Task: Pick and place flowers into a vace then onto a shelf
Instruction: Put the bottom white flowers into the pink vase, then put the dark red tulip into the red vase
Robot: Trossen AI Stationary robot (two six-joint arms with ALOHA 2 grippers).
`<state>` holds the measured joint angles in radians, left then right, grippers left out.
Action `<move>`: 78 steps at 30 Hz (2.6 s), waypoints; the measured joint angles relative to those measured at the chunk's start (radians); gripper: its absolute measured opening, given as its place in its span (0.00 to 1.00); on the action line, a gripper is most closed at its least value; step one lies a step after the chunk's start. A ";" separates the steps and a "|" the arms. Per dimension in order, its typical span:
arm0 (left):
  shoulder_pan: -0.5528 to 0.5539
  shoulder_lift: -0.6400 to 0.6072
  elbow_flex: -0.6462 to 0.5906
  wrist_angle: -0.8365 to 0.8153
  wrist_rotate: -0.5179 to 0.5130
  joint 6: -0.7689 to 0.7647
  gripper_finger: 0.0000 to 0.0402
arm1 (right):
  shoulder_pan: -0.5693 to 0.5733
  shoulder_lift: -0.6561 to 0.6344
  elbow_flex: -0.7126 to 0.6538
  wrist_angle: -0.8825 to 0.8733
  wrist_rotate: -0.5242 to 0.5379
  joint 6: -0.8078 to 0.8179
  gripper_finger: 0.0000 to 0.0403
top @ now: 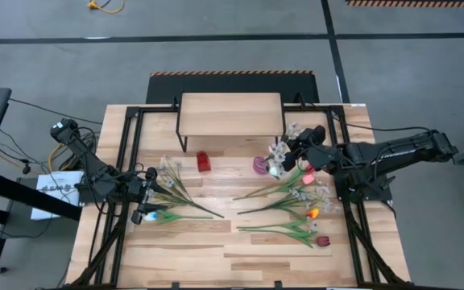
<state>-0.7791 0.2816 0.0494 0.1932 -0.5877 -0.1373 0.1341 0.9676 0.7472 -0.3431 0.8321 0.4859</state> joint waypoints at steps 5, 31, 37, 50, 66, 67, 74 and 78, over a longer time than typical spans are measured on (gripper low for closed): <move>0.000 0.000 0.000 0.000 0.000 0.001 0.51 | 0.000 -0.001 0.036 0.006 -0.038 -0.050 0.12; 0.000 0.000 0.000 0.000 0.000 0.000 0.51 | -0.082 -0.001 0.105 -0.089 -0.289 -0.172 0.41; 0.000 0.000 0.000 0.000 0.000 0.000 0.51 | -0.075 -0.001 0.216 -0.280 -0.343 -0.172 0.42; 0.000 0.000 0.000 0.000 0.001 0.001 0.51 | -0.076 -0.001 0.376 -0.623 -0.404 -0.083 0.41; 0.000 0.000 0.000 0.000 0.004 0.000 0.51 | -0.076 -0.001 0.502 -0.641 -0.395 -0.116 0.42; 0.000 0.000 0.000 0.000 0.004 0.000 0.51 | -0.076 -0.001 0.514 -0.641 -0.388 -0.131 0.42; 0.000 0.000 0.000 0.000 0.004 0.000 0.51 | -0.077 -0.001 0.599 -0.607 -0.253 -0.262 0.41; 0.000 0.000 0.000 0.007 0.003 0.000 0.51 | -0.075 -0.001 0.608 -0.465 -0.246 -0.336 0.38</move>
<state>-0.7790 0.2814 0.0494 0.2002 -0.5842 -0.1376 0.0591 0.9665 1.3548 -0.8084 0.5865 0.1496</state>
